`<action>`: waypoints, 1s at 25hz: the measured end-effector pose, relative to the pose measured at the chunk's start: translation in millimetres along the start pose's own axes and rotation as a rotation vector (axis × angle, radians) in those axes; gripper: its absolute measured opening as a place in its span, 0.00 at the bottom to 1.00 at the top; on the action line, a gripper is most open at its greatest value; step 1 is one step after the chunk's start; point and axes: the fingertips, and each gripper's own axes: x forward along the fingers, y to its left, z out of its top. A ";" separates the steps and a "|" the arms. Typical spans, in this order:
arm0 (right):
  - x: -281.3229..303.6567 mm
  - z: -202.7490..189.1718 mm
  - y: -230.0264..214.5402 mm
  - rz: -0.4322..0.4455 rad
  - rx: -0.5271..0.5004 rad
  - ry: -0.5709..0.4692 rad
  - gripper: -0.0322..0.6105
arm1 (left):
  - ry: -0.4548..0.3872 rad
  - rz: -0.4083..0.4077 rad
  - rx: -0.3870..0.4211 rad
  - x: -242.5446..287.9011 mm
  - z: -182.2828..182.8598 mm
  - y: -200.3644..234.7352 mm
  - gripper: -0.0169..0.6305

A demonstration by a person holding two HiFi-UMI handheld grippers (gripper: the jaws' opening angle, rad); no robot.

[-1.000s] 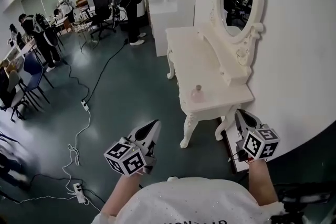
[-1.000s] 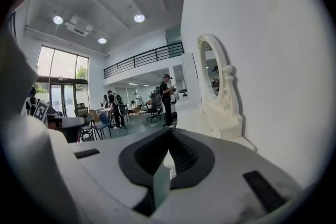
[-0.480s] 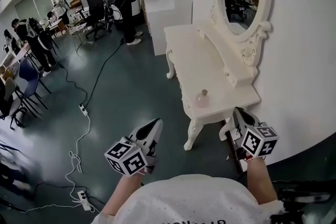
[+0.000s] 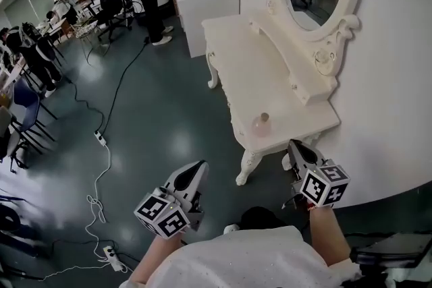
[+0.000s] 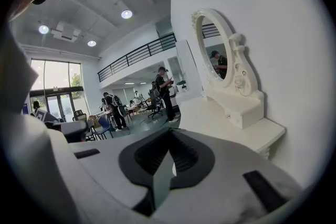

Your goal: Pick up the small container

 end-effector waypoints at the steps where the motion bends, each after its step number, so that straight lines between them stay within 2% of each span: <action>1: 3.9 -0.5 0.6 0.009 0.006 -0.004 0.05 | 0.015 -0.001 -0.021 5.1 -4.9 3.4 0.03; 8: 40.8 -5.8 -16.3 0.060 0.032 -0.033 0.05 | 0.020 -0.008 -0.076 46.4 -17.9 22.5 0.03; 12: 66.7 -7.3 -28.7 0.093 0.081 -0.028 0.05 | -0.011 0.035 -0.109 67.2 -22.6 39.8 0.03; 17: 100.7 -5.4 -35.8 0.162 0.057 -0.010 0.05 | 0.044 0.089 -0.111 101.2 -36.6 60.3 0.03; 21: 124.3 -2.2 -44.4 0.220 0.016 0.014 0.05 | 0.049 0.137 -0.127 124.4 -39.7 75.2 0.03; 25: 144.9 -4.0 -50.7 0.279 0.040 0.034 0.05 | 0.071 0.168 -0.142 149.6 -48.7 82.8 0.03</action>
